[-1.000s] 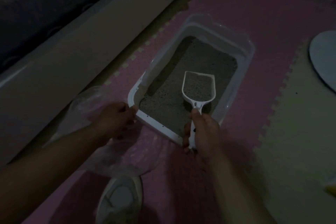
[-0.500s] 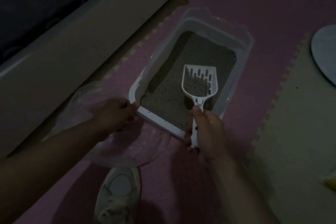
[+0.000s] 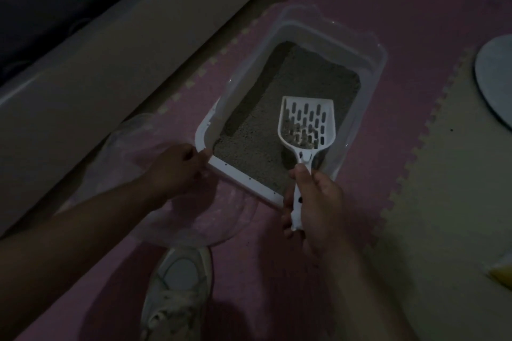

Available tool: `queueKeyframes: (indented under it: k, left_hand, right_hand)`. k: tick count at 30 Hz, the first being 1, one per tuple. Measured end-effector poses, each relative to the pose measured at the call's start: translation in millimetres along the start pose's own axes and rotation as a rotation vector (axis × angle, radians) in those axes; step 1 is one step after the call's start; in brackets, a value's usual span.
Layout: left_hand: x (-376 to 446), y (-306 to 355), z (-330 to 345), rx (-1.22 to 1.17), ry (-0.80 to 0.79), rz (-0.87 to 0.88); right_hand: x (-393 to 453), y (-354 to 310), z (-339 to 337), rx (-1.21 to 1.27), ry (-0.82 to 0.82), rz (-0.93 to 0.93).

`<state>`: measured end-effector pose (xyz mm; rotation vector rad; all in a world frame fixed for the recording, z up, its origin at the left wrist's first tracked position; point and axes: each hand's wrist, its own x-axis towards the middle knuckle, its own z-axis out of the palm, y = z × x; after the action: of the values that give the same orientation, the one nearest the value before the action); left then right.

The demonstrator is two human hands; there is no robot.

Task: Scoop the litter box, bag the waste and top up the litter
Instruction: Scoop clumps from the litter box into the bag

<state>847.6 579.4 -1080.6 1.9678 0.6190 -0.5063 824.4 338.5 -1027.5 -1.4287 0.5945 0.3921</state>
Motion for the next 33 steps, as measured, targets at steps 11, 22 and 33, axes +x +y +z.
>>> queueKeyframes:
  k: [11,22,33]
  left_hand:
    - [-5.0,5.1,0.5,-0.016,-0.010,0.000]
    - [-5.1,-7.6,-0.5,-0.033,-0.028,-0.007]
    - [-14.0,-21.5,-22.9,0.217,-0.005,0.110]
  right_hand:
    - [1.3,1.9,-3.7,-0.004,0.004,0.011]
    - [-3.8,7.2,-12.3,-0.069,-0.005,-0.007]
    - [-15.9,7.0,-12.5,-0.083,-0.011,0.015]
